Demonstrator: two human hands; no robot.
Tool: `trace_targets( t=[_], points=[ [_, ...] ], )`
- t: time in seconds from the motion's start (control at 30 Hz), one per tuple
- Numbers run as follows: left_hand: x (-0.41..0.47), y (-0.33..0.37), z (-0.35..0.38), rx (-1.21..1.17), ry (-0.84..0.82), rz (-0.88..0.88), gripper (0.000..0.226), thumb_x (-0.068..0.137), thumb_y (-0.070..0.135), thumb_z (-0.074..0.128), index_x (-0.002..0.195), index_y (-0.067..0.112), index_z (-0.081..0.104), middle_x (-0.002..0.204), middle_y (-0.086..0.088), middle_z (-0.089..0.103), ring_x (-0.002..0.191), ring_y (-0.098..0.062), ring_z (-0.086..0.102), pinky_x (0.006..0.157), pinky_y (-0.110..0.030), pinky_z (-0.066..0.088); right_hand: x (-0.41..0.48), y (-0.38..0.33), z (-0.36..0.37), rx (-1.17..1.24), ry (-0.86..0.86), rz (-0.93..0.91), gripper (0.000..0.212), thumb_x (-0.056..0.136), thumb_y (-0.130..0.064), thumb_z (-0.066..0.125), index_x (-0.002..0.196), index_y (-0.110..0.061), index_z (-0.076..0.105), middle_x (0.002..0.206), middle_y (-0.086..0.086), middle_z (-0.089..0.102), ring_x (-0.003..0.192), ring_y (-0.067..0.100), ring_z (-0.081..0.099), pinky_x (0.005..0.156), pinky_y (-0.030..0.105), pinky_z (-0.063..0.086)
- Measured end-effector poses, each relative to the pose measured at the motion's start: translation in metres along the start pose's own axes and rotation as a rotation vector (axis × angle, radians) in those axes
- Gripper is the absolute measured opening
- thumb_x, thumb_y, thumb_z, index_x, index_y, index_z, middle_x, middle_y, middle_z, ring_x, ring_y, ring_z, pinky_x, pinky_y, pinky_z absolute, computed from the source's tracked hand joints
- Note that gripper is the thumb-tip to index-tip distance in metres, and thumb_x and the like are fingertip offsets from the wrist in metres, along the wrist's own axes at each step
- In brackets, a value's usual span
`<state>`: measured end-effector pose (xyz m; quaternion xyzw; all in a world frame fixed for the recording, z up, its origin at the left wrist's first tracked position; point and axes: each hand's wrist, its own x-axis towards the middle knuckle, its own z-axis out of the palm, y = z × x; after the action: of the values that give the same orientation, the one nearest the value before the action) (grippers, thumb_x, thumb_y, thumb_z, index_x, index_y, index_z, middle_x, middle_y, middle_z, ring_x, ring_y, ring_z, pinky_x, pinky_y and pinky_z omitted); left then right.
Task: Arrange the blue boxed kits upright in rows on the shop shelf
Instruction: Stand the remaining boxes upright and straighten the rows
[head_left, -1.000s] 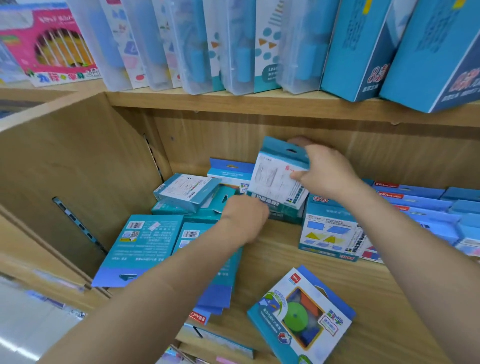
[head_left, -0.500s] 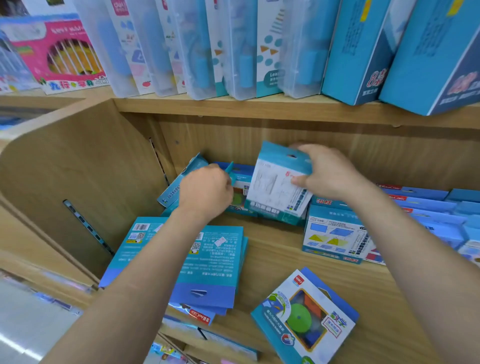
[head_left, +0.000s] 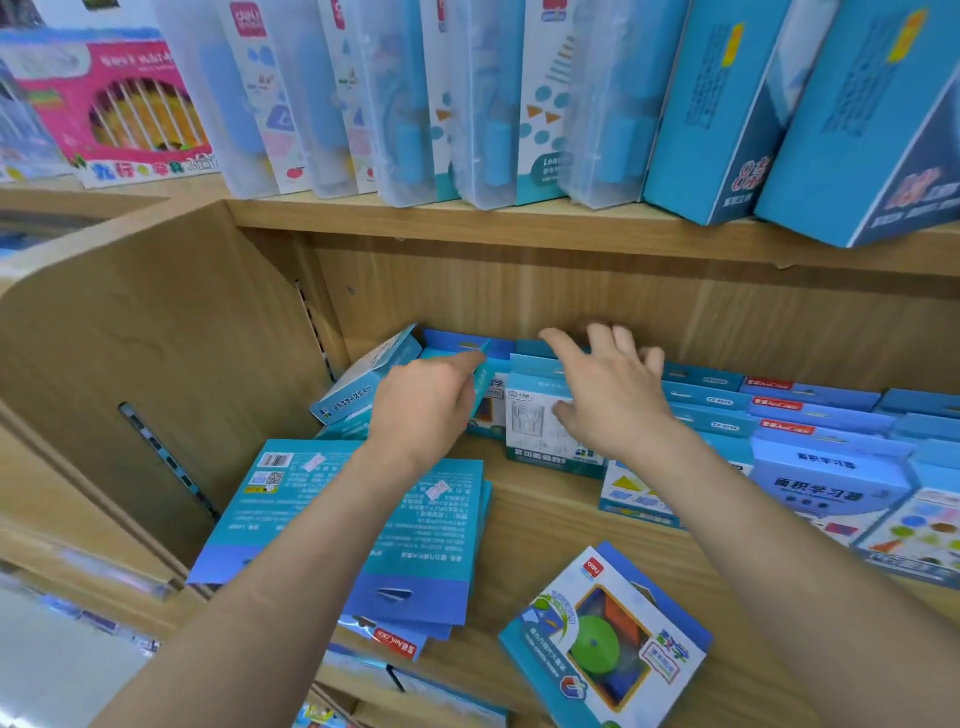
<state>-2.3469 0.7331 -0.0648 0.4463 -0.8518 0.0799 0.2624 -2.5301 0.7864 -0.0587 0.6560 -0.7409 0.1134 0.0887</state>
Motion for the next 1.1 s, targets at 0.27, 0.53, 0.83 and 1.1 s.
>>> trace_targets(
  t=[0.27, 0.53, 0.83, 1.1],
  points=[
    [0.013, -0.001, -0.052, -0.686, 0.442, -0.251, 0.024, 0.091, 0.014, 0.059, 0.112, 0.018, 0.069, 0.102, 0.008, 0.069, 0.087, -0.006, 0.067, 0.080, -0.031, 0.057, 0.006, -0.029, -0.012, 0.792, -0.071, -0.075, 0.093, 0.078, -0.043, 0.072, 0.148, -0.037, 0.012, 0.153, -0.004, 0.030, 0.140, 0.016, 0.028, 0.111, 0.049, 0.029],
    [0.000, 0.010, -0.082, -1.093, 0.517, -0.336, 0.015, 0.092, 0.008, 0.058, 0.102, 0.012, 0.069, 0.097, -0.002, 0.072, 0.090, -0.012, 0.069, 0.072, -0.026, 0.056, 0.004, -0.035, -0.025, 1.118, -0.165, -0.164, 0.071, 0.075, -0.034, 0.078, 0.136, -0.034, 0.042, 0.127, -0.012, 0.060, 0.118, 0.006, 0.055, 0.101, 0.036, 0.045],
    [-0.004, 0.018, -0.096, -1.432, 0.408, -0.529, 0.014, 0.094, 0.015, 0.055, 0.106, 0.014, 0.062, 0.086, 0.001, 0.073, 0.084, -0.017, 0.070, 0.069, -0.035, 0.058, -0.016, -0.038, -0.050, 1.391, -0.145, -0.108, 0.031, 0.078, -0.026, 0.071, 0.107, -0.023, 0.062, 0.101, 0.001, 0.073, 0.089, 0.017, 0.070, 0.072, 0.037, 0.059],
    [-0.044, 0.058, -0.080, -1.347, 0.114, -0.554, 0.023, 0.099, 0.031, 0.043, 0.117, 0.021, 0.052, 0.100, -0.001, 0.071, 0.087, -0.017, 0.070, 0.074, -0.039, 0.058, -0.047, -0.049, -0.052, 1.504, -0.073, 0.019, 0.027, 0.092, -0.024, 0.058, 0.119, -0.022, 0.054, 0.105, -0.002, 0.072, 0.088, 0.020, 0.072, 0.079, 0.049, 0.057]
  ],
)
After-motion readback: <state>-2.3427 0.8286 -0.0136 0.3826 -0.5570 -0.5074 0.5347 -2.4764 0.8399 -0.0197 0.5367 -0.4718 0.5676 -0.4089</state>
